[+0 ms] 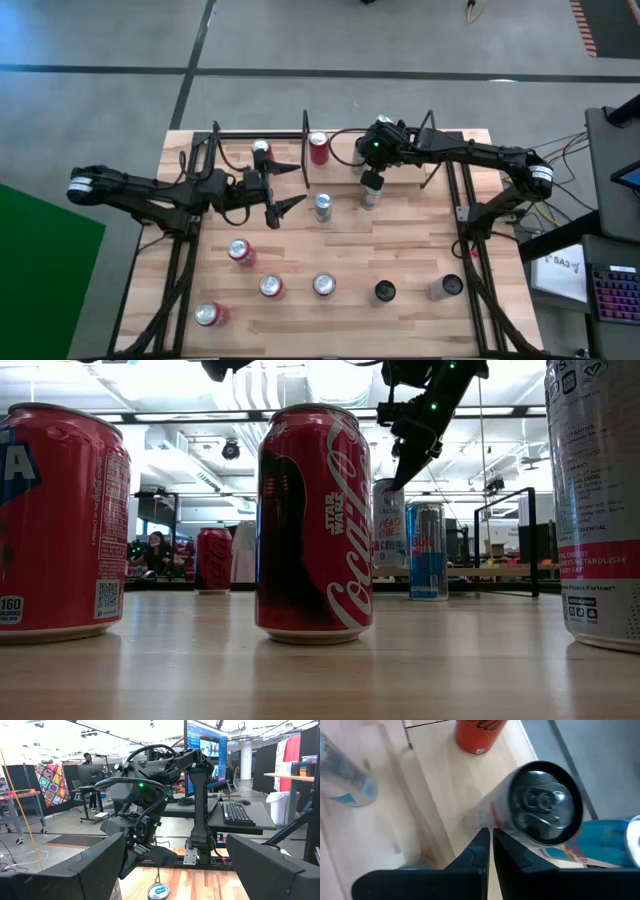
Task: Place canned beverage on shelf
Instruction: Put the white and pink soda can on the shelf
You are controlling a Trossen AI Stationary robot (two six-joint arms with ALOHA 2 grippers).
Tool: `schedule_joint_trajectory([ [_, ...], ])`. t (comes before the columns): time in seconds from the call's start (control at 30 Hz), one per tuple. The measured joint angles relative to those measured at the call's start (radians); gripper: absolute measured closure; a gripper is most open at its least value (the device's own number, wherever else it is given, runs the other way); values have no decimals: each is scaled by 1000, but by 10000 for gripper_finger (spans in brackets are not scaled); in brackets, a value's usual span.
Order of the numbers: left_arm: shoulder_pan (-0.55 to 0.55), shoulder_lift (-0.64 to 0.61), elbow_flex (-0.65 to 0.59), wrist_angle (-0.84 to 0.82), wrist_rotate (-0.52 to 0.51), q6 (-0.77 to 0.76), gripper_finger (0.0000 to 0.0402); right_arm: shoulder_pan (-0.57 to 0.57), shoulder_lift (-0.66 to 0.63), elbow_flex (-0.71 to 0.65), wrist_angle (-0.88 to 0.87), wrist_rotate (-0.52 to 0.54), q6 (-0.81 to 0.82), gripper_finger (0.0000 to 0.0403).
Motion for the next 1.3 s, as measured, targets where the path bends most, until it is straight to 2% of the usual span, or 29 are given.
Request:
schedule_joint_trajectory([
  [0.1, 0, 0, 0, 0, 0, 0, 68, 0, 2, 0, 4, -36, -2, 390],
  [0.97, 0, 0, 0, 0, 0, -1, 68, -82, 7, 0, 88, -34, -98, 390],
  [1.3, 0, 0, 0, 0, 0, -1, 68, -80, -7, 0, 2, -35, -76, 390],
])
